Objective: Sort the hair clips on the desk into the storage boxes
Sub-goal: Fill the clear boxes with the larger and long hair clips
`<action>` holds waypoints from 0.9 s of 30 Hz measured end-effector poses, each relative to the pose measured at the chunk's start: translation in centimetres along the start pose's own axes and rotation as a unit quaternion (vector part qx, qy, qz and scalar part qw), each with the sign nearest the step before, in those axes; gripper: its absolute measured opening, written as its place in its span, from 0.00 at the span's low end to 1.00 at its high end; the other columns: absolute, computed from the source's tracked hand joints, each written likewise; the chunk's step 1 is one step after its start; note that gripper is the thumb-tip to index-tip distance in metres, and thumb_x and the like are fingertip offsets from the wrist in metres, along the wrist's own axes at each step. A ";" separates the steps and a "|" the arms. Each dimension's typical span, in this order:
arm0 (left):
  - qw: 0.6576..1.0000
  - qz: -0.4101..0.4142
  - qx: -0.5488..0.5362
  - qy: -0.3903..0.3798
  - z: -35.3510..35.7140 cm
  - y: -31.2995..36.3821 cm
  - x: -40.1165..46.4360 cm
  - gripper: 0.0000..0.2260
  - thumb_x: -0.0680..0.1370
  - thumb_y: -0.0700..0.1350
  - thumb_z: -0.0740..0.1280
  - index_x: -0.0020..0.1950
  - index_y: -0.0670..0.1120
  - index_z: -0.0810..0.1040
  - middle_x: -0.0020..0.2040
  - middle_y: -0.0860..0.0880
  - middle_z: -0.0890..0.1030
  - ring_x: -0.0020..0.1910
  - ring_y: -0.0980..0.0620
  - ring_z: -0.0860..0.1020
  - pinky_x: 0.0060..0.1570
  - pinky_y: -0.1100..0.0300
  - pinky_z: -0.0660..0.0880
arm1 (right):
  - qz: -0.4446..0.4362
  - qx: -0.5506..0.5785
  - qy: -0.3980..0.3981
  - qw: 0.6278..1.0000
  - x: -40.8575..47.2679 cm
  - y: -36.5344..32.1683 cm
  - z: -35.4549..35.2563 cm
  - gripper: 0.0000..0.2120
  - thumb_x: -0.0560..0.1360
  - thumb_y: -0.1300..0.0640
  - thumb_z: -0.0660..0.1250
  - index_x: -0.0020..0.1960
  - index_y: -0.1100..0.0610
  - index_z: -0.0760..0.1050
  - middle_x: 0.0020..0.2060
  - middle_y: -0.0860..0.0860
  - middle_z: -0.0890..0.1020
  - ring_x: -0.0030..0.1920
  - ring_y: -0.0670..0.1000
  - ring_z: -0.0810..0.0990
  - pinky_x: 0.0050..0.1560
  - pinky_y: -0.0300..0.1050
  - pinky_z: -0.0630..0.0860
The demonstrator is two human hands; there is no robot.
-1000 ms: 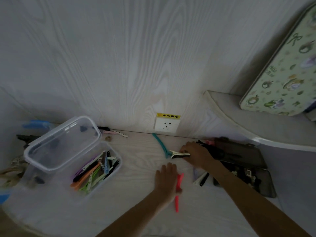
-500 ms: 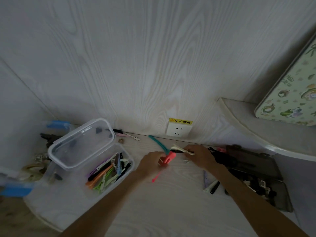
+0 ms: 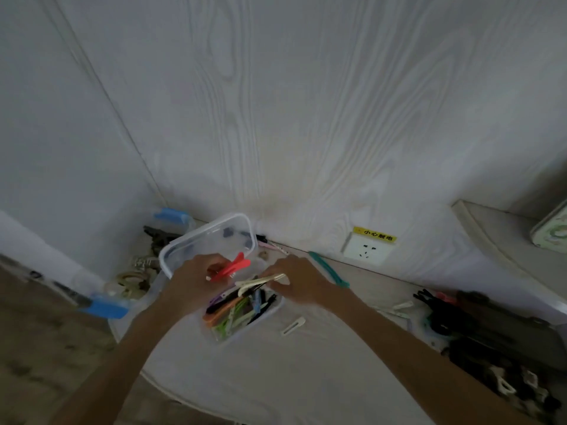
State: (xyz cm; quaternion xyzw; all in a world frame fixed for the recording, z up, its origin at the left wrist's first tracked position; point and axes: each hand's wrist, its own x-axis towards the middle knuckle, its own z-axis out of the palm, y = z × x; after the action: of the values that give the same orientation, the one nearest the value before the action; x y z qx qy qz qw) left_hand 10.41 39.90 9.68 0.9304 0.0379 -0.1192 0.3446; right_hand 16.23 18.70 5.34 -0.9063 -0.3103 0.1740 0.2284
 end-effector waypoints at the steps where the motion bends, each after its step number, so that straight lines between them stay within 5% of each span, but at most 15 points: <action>1: 1.000 -0.003 0.008 -0.001 0.1 -0.3 -0.2 0.07 0.74 0.42 0.70 0.41 0.55 0.76 0.42 0.51 0.82 0.45 0.52 0.81 0.52 0.55 0.77 | -0.014 0.005 -0.012 1.000 0.4 -0.8 0.6 0.12 0.76 0.54 0.63 0.58 0.49 0.78 0.54 0.52 0.81 0.55 0.53 0.76 0.60 0.49 0.68; 5: 0.999 -0.023 0.044 -0.014 1.7 -1.4 -0.1 0.07 0.75 0.43 0.69 0.53 0.48 0.80 0.49 0.49 0.83 0.51 0.52 0.81 0.57 0.58 0.75 | -0.016 0.033 -0.008 0.999 0.6 -0.8 1.4 0.11 0.75 0.56 0.65 0.56 0.49 0.79 0.56 0.48 0.80 0.57 0.49 0.74 0.61 0.44 0.67; 8: 0.996 -0.034 0.073 -0.038 2.6 -0.8 -0.1 0.17 0.76 0.47 0.67 0.65 0.49 0.73 0.61 0.52 0.77 0.61 0.52 0.76 0.58 0.64 0.68 | 0.018 0.087 0.104 0.991 -0.9 1.2 0.0 0.09 0.75 0.59 0.64 0.52 0.50 0.80 0.51 0.45 0.81 0.52 0.46 0.74 0.57 0.42 0.69; 11: 0.993 0.013 0.111 0.047 3.7 1.7 -0.3 0.12 0.78 0.50 0.63 0.59 0.49 0.76 0.56 0.51 0.79 0.55 0.52 0.77 0.53 0.64 0.69 | 0.105 0.035 0.204 0.973 -2.8 5.1 -0.8 0.10 0.75 0.61 0.64 0.53 0.52 0.80 0.49 0.49 0.81 0.51 0.50 0.76 0.54 0.46 0.73; 14: 0.987 0.100 0.125 0.003 7.1 4.9 -0.4 0.09 0.77 0.50 0.63 0.55 0.51 0.77 0.52 0.53 0.80 0.51 0.53 0.78 0.54 0.58 0.74 | 0.242 -0.023 0.088 0.966 -4.2 8.3 -0.1 0.17 0.76 0.57 0.62 0.64 0.52 0.72 0.57 0.54 0.76 0.60 0.54 0.73 0.58 0.48 0.71; 16: 0.960 0.139 0.232 -0.075 10.2 6.2 -0.1 0.12 0.78 0.50 0.61 0.60 0.48 0.74 0.56 0.50 0.78 0.56 0.49 0.77 0.53 0.54 0.73 | 0.272 -0.026 0.062 0.960 -5.2 9.4 1.2 0.17 0.76 0.54 0.61 0.65 0.51 0.71 0.58 0.53 0.75 0.61 0.54 0.73 0.56 0.48 0.72; 20: 0.872 0.120 0.454 -0.138 14.5 6.9 0.8 0.15 0.78 0.43 0.61 0.64 0.41 0.69 0.61 0.43 0.74 0.62 0.43 0.71 0.64 0.49 0.64 | 0.260 -0.028 0.127 0.957 -7.0 10.2 2.4 0.12 0.75 0.47 0.64 0.55 0.51 0.78 0.52 0.49 0.77 0.54 0.50 0.75 0.45 0.42 0.69; 25: 0.854 0.117 0.495 -0.114 15.5 6.3 1.3 0.12 0.80 0.40 0.58 0.61 0.40 0.74 0.59 0.44 0.78 0.61 0.45 0.72 0.65 0.52 0.61 | 0.244 -0.008 0.084 0.966 -8.5 11.7 1.8 0.02 0.73 0.55 0.67 0.44 0.53 0.76 0.42 0.48 0.74 0.47 0.52 0.76 0.44 0.45 0.72; 27: 0.856 0.124 0.490 -0.108 15.4 6.3 1.2 0.11 0.79 0.40 0.59 0.60 0.40 0.74 0.58 0.43 0.78 0.61 0.45 0.73 0.65 0.52 0.62 | 0.246 0.004 0.046 0.968 -8.6 12.1 1.3 0.04 0.73 0.55 0.68 0.42 0.50 0.72 0.41 0.47 0.75 0.45 0.49 0.76 0.43 0.43 0.71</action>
State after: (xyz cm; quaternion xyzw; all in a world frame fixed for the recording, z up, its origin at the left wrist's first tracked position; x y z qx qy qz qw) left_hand 9.50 25.03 2.06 0.9571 -0.1786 -0.1782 -0.1425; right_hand 15.03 5.06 -0.53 -0.9609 -0.0665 0.1839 0.1962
